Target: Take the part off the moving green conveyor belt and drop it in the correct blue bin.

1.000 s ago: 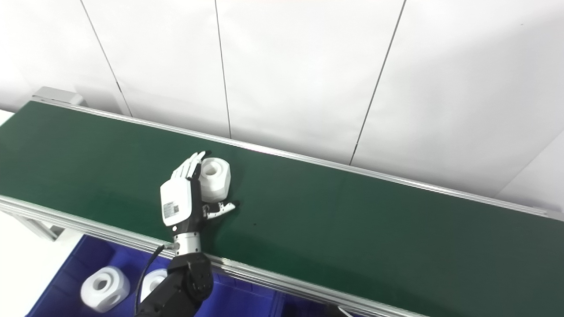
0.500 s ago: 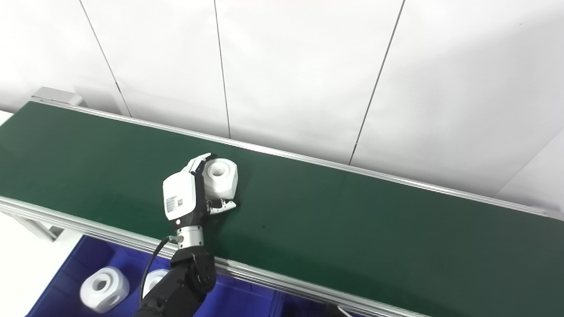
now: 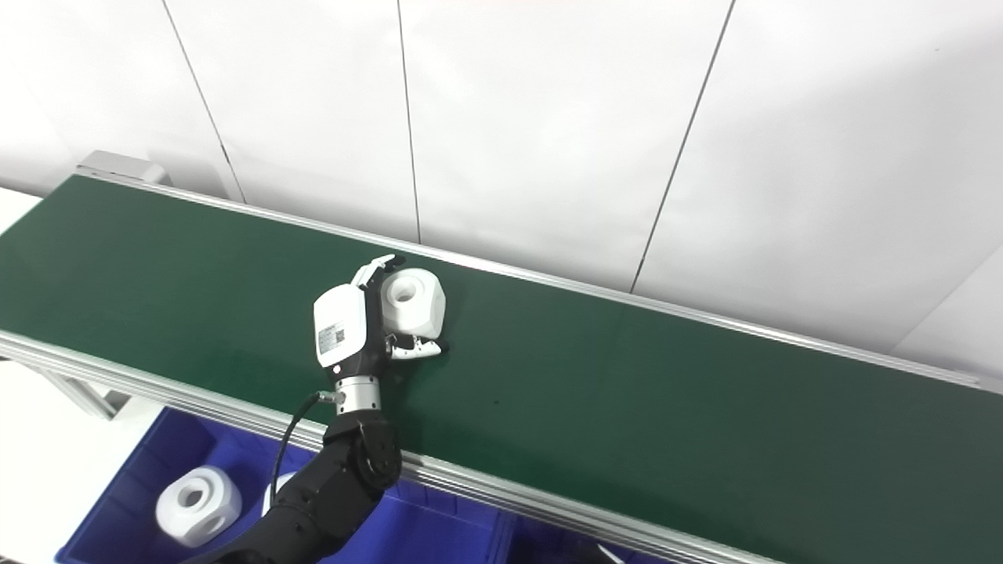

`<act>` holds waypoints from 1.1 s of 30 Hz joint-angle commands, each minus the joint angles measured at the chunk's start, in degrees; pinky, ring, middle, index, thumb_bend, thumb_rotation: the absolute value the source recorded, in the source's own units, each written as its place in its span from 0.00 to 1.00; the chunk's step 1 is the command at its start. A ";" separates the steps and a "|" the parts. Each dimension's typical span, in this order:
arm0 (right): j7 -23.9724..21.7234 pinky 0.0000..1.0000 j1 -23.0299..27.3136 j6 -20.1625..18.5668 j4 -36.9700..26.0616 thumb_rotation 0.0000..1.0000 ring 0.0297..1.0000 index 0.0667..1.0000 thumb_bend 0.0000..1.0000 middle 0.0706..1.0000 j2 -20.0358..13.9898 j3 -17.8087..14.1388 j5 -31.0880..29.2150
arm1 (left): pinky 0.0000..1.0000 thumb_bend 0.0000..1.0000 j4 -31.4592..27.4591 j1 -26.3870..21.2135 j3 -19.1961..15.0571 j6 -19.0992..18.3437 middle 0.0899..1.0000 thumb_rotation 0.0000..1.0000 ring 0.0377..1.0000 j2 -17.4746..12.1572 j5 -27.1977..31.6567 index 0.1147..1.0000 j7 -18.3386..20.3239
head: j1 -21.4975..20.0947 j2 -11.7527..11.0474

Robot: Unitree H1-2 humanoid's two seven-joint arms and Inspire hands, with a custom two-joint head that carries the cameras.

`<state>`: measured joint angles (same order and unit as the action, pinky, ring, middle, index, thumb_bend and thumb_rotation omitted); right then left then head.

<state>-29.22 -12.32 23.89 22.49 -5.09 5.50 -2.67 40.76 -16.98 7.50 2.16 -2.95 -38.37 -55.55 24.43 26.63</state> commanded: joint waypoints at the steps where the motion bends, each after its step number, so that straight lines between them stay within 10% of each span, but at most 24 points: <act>1: -0.23 0.76 0.37 3.04 -1.32 0.95 0.82 0.81 0.85 0.84 0.53 0.03 -0.42 | 0.36 0.80 -0.90 -2.83 0.50 3.39 0.59 0.00 0.46 0.28 0.38 0.59 -1.53 | 0.11 -0.02; 5: -0.03 0.76 0.47 3.04 -1.12 0.95 0.81 0.81 0.87 0.84 0.59 0.10 -0.31 | 0.34 0.50 -2.25 -2.14 0.67 5.00 0.45 0.00 0.37 -0.45 0.48 0.49 -1.91 | 0.06 -0.05; 33: 0.81 0.77 -0.09 3.04 -2.64 0.95 0.81 0.81 0.87 0.84 0.16 0.68 -0.22 | 0.35 0.50 -38.26 8.23 -0.22 -2.32 0.45 0.00 0.37 -3.01 -4.09 0.49 12.09 | 1.68 3.44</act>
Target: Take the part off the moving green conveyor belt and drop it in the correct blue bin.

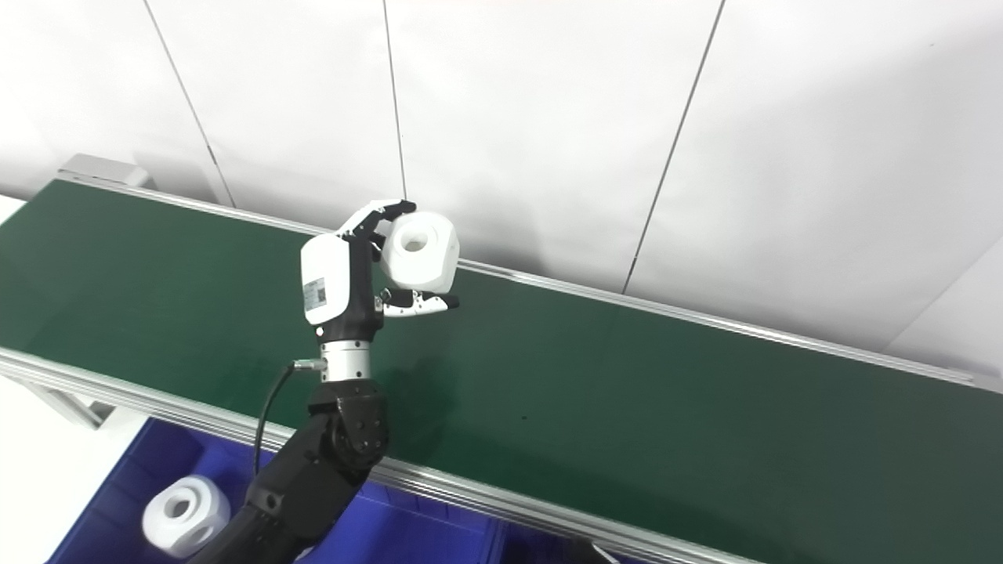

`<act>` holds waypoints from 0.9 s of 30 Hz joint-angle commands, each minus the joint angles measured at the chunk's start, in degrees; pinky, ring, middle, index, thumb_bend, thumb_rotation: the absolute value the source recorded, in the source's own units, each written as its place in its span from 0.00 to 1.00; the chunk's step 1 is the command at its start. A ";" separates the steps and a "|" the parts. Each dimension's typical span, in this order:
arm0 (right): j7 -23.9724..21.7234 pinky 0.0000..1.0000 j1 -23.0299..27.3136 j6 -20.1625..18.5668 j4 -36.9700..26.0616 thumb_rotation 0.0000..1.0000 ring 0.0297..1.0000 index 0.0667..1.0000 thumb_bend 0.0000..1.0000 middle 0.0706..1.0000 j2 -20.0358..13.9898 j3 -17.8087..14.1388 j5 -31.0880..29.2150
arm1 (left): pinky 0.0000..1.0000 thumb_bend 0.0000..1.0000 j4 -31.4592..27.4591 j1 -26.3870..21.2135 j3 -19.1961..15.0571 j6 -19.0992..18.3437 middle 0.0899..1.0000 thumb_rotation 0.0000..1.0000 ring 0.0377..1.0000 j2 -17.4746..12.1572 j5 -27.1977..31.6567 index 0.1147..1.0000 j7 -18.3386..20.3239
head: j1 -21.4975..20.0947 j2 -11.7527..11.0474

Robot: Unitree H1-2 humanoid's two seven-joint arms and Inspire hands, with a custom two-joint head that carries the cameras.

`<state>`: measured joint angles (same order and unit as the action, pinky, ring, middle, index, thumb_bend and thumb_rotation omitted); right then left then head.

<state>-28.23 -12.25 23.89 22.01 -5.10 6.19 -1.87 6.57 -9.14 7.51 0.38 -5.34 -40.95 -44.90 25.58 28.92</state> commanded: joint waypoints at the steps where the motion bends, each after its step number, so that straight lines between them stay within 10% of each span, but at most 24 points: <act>1: -0.17 0.77 -0.31 3.04 -2.49 0.95 0.81 0.82 0.87 0.84 0.14 -0.01 -1.03 | 0.34 0.50 -6.16 1.28 -0.23 -0.89 0.45 0.00 0.37 -0.56 -1.66 0.49 2.70 | 0.54 1.16; 11: -1.64 0.86 -2.67 3.02 -9.68 1.00 0.87 0.87 0.82 0.88 -0.96 0.82 -2.95 | 0.33 0.50 -27.61 14.49 0.96 -5.08 0.45 0.00 0.37 0.24 -5.61 0.48 18.27 | 4.88 10.29; 27: -1.34 0.85 -3.73 2.87 -15.36 0.99 0.86 0.87 0.80 0.87 -4.49 1.96 -6.74 | 0.29 0.50 -39.26 30.47 3.18 -6.41 0.43 0.00 0.35 -1.37 -9.40 0.49 37.99 | 6.50 17.16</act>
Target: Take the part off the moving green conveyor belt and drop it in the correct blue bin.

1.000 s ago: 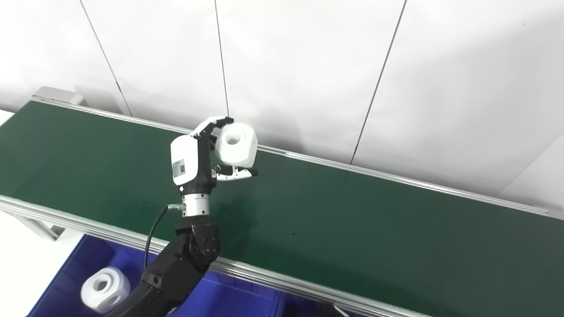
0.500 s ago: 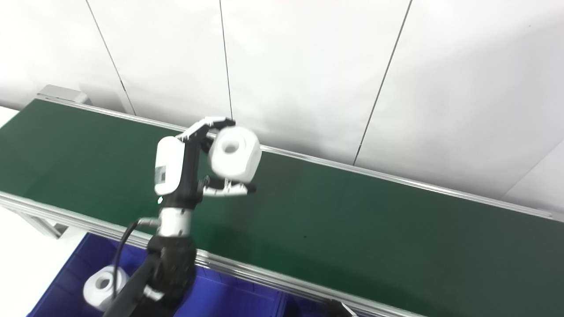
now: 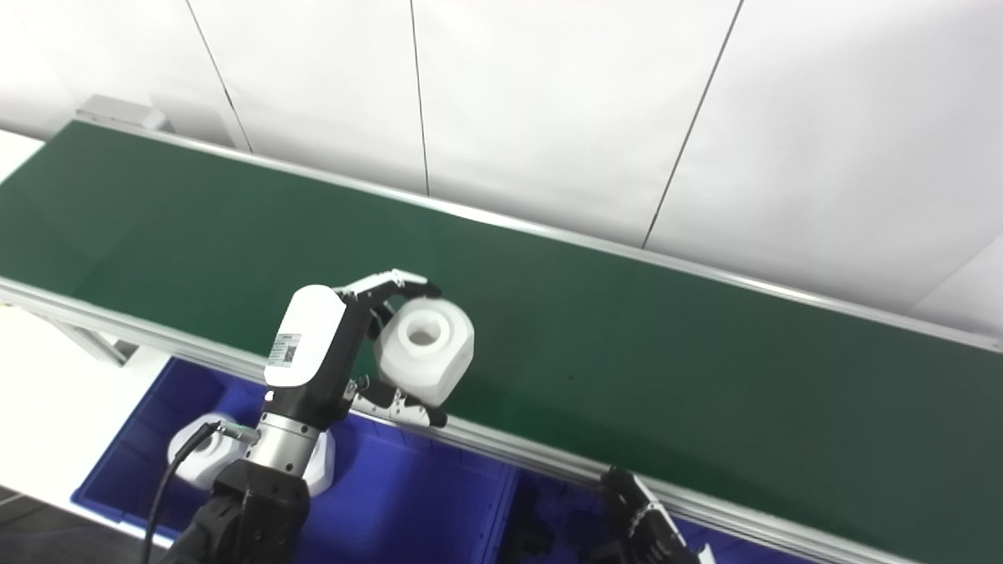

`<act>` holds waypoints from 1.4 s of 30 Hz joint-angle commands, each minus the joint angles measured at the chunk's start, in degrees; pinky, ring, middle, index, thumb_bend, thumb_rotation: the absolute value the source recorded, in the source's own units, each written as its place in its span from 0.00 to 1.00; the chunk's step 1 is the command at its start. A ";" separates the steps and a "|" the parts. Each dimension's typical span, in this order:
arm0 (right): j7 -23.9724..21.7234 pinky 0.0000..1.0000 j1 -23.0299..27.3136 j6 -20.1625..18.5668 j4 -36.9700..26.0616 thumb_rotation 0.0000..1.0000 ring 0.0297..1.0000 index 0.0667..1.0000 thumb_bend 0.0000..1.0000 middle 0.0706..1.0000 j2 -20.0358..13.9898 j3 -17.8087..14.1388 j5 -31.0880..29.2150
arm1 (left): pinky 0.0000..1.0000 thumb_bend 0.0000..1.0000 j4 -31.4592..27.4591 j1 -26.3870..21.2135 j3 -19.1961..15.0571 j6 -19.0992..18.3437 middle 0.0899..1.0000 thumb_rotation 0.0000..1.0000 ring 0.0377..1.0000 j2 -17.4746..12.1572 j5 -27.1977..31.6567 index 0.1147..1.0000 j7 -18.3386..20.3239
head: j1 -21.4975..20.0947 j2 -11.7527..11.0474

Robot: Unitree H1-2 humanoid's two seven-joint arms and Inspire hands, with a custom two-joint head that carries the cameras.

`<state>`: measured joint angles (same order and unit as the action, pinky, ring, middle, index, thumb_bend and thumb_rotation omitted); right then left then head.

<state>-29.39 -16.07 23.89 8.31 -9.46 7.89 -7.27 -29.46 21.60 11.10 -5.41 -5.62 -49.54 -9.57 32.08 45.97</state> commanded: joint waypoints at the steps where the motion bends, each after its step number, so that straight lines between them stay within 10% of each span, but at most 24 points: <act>1: -0.16 0.84 0.13 2.87 -1.70 0.98 0.86 0.87 0.80 0.87 -0.34 0.29 -1.52 | 0.29 0.50 -4.16 -0.06 -0.55 -1.58 0.43 0.00 0.34 -1.47 -1.05 0.49 5.15 | 0.00 0.35; 15: 1.23 0.82 -0.30 1.59 -4.19 0.95 0.83 0.84 0.80 0.85 -1.44 1.01 -1.51 | 0.30 0.50 -10.56 0.40 -1.40 -10.05 0.43 0.00 0.34 -3.44 -1.24 0.49 27.84 | -0.95 2.36; 42: 3.51 0.82 -4.96 -4.71 -13.39 0.94 0.83 0.84 0.78 0.84 -3.10 6.01 -2.17 | 0.26 0.50 4.81 11.62 3.63 0.12 0.40 0.00 0.33 -4.04 -2.24 0.48 13.83 | 3.93 6.87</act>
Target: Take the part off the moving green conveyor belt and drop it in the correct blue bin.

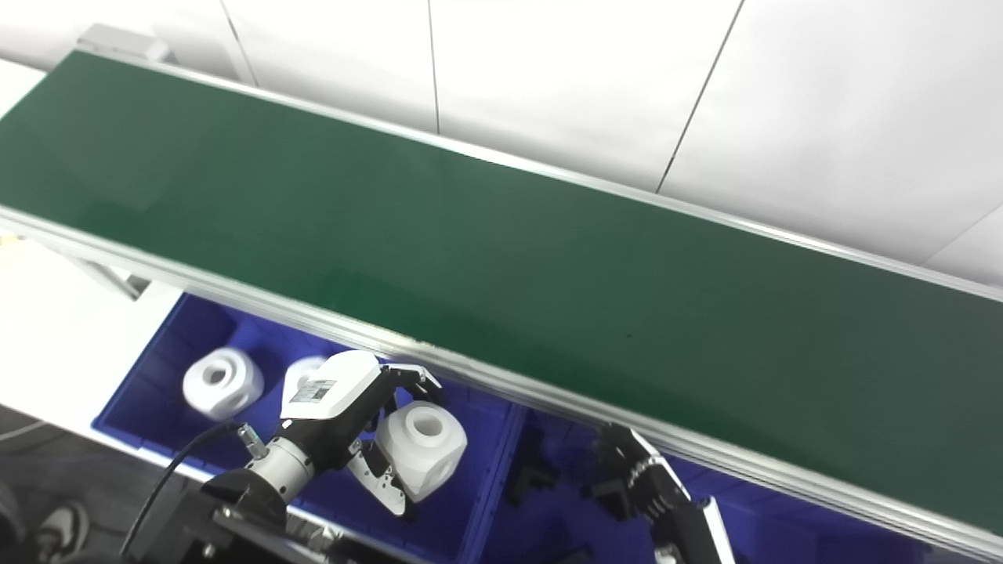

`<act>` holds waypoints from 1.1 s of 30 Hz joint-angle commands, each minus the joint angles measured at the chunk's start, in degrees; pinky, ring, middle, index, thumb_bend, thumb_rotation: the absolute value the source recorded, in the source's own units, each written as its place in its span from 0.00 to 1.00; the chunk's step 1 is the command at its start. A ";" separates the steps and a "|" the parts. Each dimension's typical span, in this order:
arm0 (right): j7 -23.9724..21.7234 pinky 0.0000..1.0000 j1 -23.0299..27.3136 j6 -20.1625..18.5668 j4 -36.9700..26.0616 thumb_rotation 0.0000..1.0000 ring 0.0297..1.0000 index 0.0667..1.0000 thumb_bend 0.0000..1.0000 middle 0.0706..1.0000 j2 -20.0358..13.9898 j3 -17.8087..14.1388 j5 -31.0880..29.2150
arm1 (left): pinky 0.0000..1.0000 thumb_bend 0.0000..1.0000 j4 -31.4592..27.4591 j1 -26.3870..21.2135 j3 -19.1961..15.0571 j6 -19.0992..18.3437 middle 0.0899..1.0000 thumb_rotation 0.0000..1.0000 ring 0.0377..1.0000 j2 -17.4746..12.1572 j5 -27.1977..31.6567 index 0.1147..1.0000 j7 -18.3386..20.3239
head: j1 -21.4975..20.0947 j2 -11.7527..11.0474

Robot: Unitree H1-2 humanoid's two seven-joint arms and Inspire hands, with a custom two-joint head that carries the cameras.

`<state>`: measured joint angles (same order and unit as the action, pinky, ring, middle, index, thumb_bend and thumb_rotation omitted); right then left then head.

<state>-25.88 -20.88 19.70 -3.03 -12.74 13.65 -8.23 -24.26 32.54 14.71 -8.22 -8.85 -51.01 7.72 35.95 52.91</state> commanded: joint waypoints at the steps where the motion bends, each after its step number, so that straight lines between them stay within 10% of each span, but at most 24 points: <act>1: 0.00 0.82 -0.16 -0.57 -2.04 0.93 0.83 0.84 0.78 0.84 0.31 0.44 -1.43 | 0.25 0.50 0.60 0.96 0.10 3.89 0.39 0.00 0.33 -1.11 -0.95 0.48 -5.00 | 0.25 -0.18; 15: 1.14 0.81 0.33 -0.95 -1.68 0.93 0.83 0.84 0.78 0.85 1.36 1.14 -2.08 | 0.24 0.49 5.92 0.76 0.87 7.88 0.39 0.00 0.33 -3.19 -1.59 0.48 -10.77 | -1.34 -0.48; 33: 1.62 0.82 0.75 -0.16 -0.54 0.93 0.83 0.84 0.79 0.84 1.62 1.36 -1.60 | 0.23 0.49 10.55 -1.30 -3.28 4.16 0.41 0.00 0.31 1.66 -6.63 0.50 -22.00 | -1.77 -1.50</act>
<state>-24.33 -20.50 18.94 -2.60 -11.60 14.86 -9.53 -13.11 31.65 11.69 -3.71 -7.08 -57.03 -11.83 34.10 51.42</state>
